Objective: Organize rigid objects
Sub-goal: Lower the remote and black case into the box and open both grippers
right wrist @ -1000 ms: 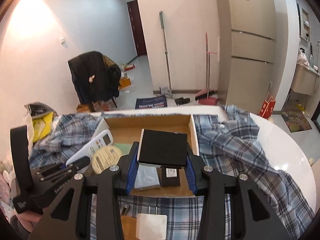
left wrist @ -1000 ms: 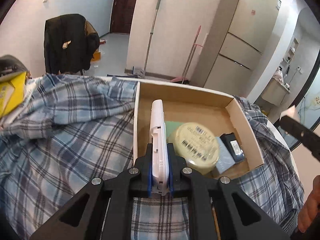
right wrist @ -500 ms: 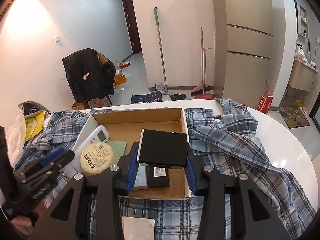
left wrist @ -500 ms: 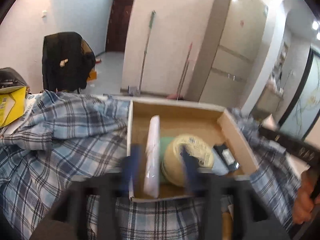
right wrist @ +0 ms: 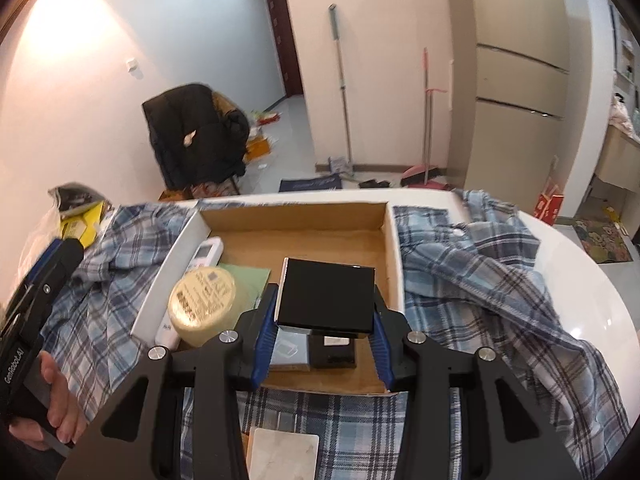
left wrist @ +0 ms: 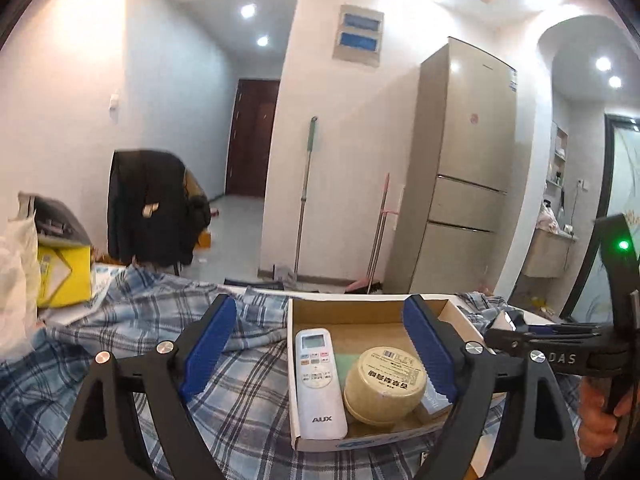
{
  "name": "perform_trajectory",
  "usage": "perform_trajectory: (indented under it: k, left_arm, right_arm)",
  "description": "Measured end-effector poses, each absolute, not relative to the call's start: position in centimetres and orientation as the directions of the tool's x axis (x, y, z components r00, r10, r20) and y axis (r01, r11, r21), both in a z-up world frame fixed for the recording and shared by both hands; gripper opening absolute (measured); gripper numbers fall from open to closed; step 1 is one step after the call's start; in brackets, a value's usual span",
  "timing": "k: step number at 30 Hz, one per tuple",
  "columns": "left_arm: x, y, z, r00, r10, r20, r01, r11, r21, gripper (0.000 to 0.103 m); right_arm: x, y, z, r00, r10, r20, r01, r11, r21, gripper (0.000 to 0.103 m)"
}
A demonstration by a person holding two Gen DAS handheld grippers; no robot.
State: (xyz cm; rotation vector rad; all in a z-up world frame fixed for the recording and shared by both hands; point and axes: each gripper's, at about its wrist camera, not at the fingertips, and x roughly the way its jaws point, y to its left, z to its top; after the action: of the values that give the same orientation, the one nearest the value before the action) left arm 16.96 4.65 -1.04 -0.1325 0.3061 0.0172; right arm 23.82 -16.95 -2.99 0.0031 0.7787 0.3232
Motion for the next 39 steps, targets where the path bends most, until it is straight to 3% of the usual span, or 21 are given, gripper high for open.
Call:
perform_trajectory:
  k: [9, 13, 16, 19, 23, 33, 34, 36, 37, 39]
  left_arm:
    - [16.6, 2.9, -1.4, 0.958, 0.023, -0.285, -0.031, 0.999, -0.026, 0.087]
    - [16.9, 4.0, -1.5, 0.954, 0.041, -0.297, -0.063, 0.996, -0.063, 0.09]
    - [17.9, 5.2, -1.9, 0.949, 0.034, -0.313, -0.07, 0.992, -0.106, 0.103]
    - [19.7, 6.5, -2.5, 0.927, 0.039, -0.373, -0.087, 0.99, -0.115, 0.103]
    - [20.6, 8.7, -3.4, 0.905, 0.014, -0.425, -0.116, 0.97, -0.215, 0.103]
    - [21.5, 9.6, -4.1, 0.881, 0.004, -0.473, -0.144, 0.954, -0.261, 0.103]
    - [21.5, 9.6, -4.1, 0.882, 0.004, -0.471, -0.143, 0.955, -0.259, 0.103]
    - [21.4, 9.3, -3.9, 0.883, 0.001, -0.47, -0.137, 0.957, -0.255, 0.103]
    - [21.4, 9.3, -3.9, 0.882, -0.001, -0.471, -0.134, 0.958, -0.252, 0.103]
    - [21.4, 9.0, -3.9, 0.88, -0.005, -0.475, -0.128, 0.961, -0.247, 0.103]
  right_arm:
    - [25.3, -17.3, -5.8, 0.575, 0.318, -0.754, -0.28, 0.942, 0.184, 0.04]
    - [25.9, -16.7, -6.6, 0.561, 0.303, -0.77, -0.275, 0.946, 0.171, 0.04]
    - [26.6, -15.2, -7.0, 0.55, 0.286, -0.785, -0.294, 0.946, 0.138, 0.04]
    - [27.6, -13.7, -7.4, 0.531, 0.27, -0.803, -0.304, 0.945, 0.116, 0.04]
    - [29.4, -12.5, -7.1, 0.526, 0.267, -0.807, -0.312, 0.944, 0.108, 0.04]
    - [30.4, -10.6, -7.7, 0.527, 0.243, -0.814, -0.325, 0.943, 0.072, 0.041]
    - [30.5, -10.7, -7.6, 0.525, 0.247, -0.814, -0.326, 0.942, 0.076, 0.042]
    - [30.3, -10.9, -7.4, 0.539, 0.244, -0.806, -0.316, 0.946, 0.075, 0.061]
    - [30.2, -11.1, -7.2, 0.549, 0.249, -0.798, -0.315, 0.946, 0.079, 0.066]
    - [29.9, -11.4, -6.7, 0.557, 0.257, -0.79, -0.318, 0.945, 0.083, 0.065]
